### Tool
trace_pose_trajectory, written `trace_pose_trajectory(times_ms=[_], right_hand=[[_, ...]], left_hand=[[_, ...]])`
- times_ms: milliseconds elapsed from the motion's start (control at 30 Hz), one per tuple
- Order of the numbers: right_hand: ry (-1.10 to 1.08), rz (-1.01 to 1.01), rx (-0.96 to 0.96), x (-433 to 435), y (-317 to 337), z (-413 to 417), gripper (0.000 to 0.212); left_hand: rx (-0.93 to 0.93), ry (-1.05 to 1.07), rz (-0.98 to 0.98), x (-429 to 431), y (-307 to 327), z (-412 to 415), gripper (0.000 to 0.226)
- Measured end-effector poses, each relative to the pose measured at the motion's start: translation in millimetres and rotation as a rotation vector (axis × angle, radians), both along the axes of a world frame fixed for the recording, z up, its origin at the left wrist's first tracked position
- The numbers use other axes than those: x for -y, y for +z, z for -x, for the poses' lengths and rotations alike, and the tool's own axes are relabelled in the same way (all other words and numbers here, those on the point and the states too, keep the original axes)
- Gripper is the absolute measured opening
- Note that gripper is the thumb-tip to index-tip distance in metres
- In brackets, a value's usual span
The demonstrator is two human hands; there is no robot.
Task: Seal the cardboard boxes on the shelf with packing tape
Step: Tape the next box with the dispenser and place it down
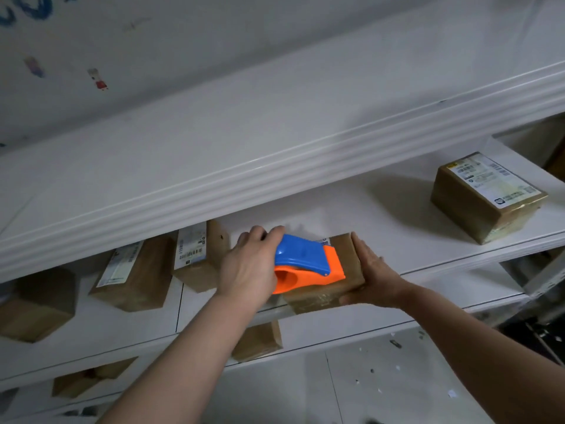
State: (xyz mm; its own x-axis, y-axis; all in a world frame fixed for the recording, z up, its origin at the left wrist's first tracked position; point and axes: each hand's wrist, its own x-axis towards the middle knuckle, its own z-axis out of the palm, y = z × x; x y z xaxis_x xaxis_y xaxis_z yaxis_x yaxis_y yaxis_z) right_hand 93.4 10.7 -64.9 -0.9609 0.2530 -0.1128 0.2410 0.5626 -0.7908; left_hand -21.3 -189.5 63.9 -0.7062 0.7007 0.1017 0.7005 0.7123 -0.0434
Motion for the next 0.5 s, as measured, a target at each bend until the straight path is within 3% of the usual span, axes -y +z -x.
trace_pose_trajectory(times_ms=[133,267,500], right_hand=[[0.035,-0.258,-0.111,0.7,7.1,-6.2,0.146],[0.054,-0.31,-0.077,7.6,4.1,1.8,0.13],[0.073,-0.411,0.016,7.1,11.2,5.0,0.119]], left_hand=[[-0.092,-0.079,0.036,-16.1,-11.3,-8.9,0.073],[-0.113,-0.078,0.051,-15.0,-6.1,-6.5,0.072],[-0.009,0.181,0.031,82.5,3.4,55.6,0.078]])
